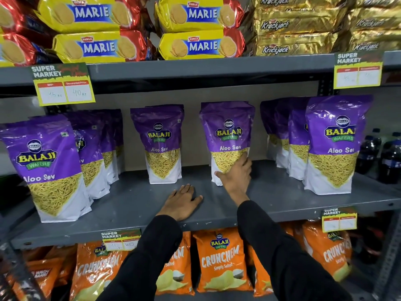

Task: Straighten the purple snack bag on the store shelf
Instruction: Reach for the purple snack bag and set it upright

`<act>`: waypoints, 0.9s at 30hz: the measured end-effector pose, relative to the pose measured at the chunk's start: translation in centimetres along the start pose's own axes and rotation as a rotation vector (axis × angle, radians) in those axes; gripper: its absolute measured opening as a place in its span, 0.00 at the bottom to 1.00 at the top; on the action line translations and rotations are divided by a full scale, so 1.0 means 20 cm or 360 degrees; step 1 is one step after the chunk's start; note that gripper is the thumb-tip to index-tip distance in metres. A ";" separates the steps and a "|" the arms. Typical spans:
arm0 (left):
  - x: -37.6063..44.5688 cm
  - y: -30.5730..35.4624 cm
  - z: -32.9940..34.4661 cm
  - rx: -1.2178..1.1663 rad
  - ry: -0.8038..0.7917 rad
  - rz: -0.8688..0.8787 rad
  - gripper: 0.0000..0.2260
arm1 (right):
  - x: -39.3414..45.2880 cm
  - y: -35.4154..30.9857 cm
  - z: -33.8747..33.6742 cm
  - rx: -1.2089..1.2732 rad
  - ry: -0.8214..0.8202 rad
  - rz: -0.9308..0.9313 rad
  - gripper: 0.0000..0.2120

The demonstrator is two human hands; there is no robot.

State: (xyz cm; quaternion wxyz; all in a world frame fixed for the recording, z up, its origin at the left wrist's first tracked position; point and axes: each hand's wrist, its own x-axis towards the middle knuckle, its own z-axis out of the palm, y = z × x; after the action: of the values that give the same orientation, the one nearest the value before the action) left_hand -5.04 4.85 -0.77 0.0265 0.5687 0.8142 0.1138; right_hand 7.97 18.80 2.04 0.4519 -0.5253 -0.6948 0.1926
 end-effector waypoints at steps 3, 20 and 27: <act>0.00 0.00 0.00 0.0011 0.0005 -0.0005 0.30 | -0.05 0.01 -0.05 0.0032 0.0027 -0.0003 0.63; -0.02 0.03 0.00 0.0121 -0.0005 -0.0058 0.31 | -0.30 0.16 -0.27 0.0120 0.0139 -0.0119 0.61; -0.02 0.02 0.01 0.0120 0.0020 -0.0058 0.30 | -0.32 0.20 -0.32 0.0112 0.0199 -0.0121 0.61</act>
State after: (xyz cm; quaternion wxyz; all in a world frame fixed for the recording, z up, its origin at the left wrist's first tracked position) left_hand -4.43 4.71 -0.89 0.0021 0.5536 0.8283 0.0859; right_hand 15.67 13.08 -0.36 0.5196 -0.4933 -0.6774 0.1664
